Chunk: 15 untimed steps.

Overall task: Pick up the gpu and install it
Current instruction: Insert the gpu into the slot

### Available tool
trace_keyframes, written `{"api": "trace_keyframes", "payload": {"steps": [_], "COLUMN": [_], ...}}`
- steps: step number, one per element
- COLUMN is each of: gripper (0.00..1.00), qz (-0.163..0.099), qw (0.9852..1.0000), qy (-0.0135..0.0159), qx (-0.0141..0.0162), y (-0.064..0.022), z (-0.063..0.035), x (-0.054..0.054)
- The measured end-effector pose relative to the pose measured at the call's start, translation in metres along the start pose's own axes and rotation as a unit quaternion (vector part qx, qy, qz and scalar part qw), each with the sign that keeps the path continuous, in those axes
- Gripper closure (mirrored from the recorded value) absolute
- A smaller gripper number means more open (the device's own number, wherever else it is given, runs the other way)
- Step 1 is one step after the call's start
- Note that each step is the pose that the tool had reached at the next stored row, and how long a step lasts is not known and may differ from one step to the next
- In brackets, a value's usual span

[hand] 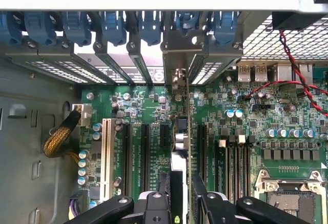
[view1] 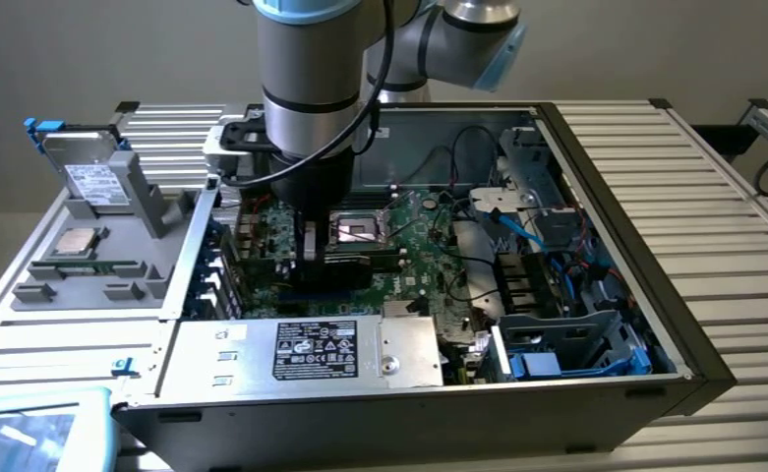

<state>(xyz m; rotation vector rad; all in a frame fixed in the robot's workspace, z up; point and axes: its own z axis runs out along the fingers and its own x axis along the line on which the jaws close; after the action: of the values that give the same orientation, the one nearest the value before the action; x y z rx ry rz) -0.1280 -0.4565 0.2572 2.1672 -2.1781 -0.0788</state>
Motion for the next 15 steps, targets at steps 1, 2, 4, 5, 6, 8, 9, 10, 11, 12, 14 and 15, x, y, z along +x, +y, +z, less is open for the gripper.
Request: {"api": "trace_keyframes", "payload": {"steps": [1, 2, 4, 5, 6, 8, 9, 10, 11, 12, 14, 15], "gripper": [0.72, 0.72, 0.72, 0.72, 0.72, 0.72, 0.72, 0.72, 0.72, 0.72, 0.72, 0.72], "qz": [0.000, 0.000, 0.000, 0.000, 0.000, 0.000, 0.000, 0.000, 0.000, 0.000, 0.001, 0.001], "qw": [1.0000, 1.0000, 1.0000, 1.0000, 1.0000, 1.0000, 1.0000, 1.0000, 1.0000, 1.0000, 1.0000, 1.0000], "qy": [0.0000, 0.0000, 0.0000, 0.0000, -0.0001, 0.0000, 0.0001, 0.0001, 0.0002, 0.0001, 0.0001, 0.0001], "qx": [0.0000, 0.0000, 0.0000, 0.0000, 0.0000, -0.0001, -0.0002, -0.0002, -0.0003, -0.0003, -0.0003, -0.0003], "y": [0.0000, 0.0000, 0.0000, 0.0000, 0.0000, -0.0001, -0.0005, -0.0008, -0.0011, -0.0012, -0.0012, -0.0012], "z": [0.0000, 0.0000, 0.0000, 0.0000, -0.0001, -0.0005, -0.0009, -0.0012, -0.0015, -0.0015, -0.0015, -0.0016], "x": [0.0000, 0.0000, 0.0001, 0.0001, 0.0001, 0.0001, 0.0001, 0.0001, 0.0001, 0.0001, 0.0001, 0.0001]}}
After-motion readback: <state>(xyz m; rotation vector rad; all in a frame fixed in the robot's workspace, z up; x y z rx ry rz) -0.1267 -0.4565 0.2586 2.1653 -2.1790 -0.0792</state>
